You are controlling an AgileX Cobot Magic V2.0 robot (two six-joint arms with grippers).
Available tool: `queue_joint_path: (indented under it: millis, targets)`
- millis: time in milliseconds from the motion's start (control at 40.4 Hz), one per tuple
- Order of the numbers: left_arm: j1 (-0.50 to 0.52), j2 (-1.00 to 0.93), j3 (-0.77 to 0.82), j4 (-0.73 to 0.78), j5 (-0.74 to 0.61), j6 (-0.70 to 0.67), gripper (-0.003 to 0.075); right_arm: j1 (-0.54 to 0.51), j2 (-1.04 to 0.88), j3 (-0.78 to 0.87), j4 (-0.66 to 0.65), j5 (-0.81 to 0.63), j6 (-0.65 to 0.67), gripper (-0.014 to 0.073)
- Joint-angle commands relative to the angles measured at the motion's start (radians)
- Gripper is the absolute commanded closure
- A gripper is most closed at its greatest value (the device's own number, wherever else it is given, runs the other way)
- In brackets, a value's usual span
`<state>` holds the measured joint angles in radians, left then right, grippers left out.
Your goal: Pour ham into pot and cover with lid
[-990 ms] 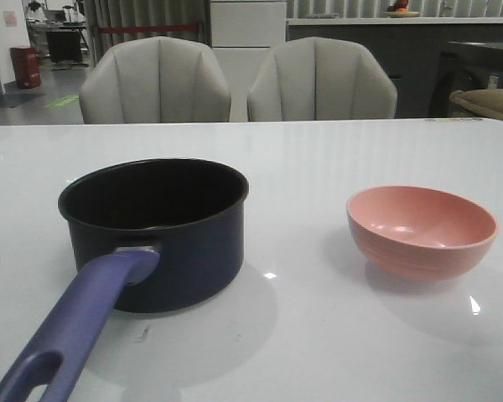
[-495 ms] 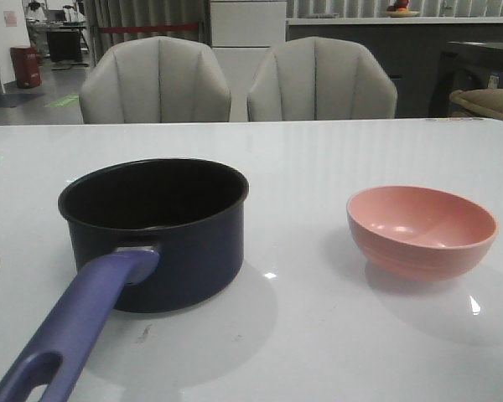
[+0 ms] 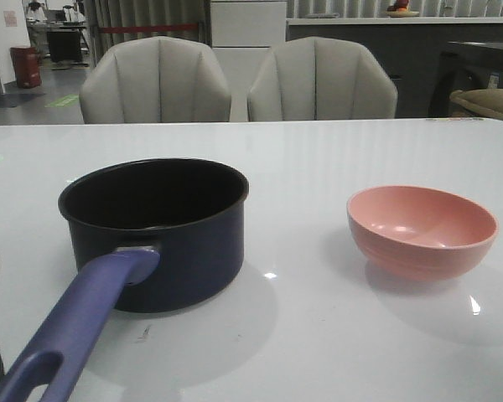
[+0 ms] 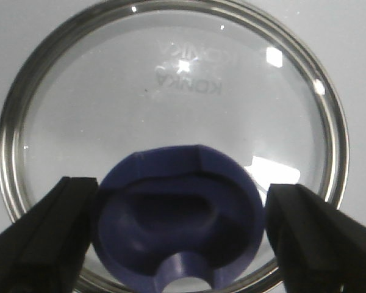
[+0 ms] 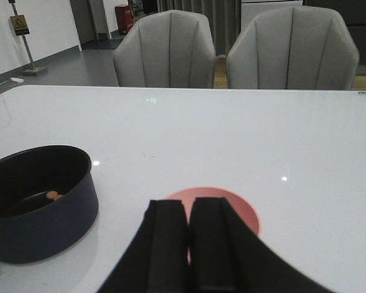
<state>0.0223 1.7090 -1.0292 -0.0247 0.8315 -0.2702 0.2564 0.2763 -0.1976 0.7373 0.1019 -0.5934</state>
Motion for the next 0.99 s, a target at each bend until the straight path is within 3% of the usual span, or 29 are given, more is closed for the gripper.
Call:
queue_joint_path:
  millis: [0,124,272,421,965]
  targets:
    - [-0.001,-0.021,-0.025,-0.012,-0.006,-0.012,0.0156,0.003,0.007,-0.026,0.008,-0.053,-0.011,0.0432]
    - [-0.001,-0.015,-0.025,-0.012,-0.006,-0.012,0.0185,0.003,0.007,-0.026,0.008,-0.053,-0.011,0.0432]
    - [-0.001,-0.015,-0.025,-0.012,-0.02,-0.012,0.0304,0.003,0.007,-0.026,0.008,-0.053,-0.011,0.0432]
    - [-0.001,-0.015,-0.025,-0.012,-0.031,-0.012,0.0372,0.003,0.007,-0.026,0.008,-0.053,-0.011,0.0432]
    - [-0.001,-0.105,-0.038,-0.001,-0.056,-0.004,0.0373,0.003,0.007,-0.026,0.008,-0.053,-0.011,0.0432]
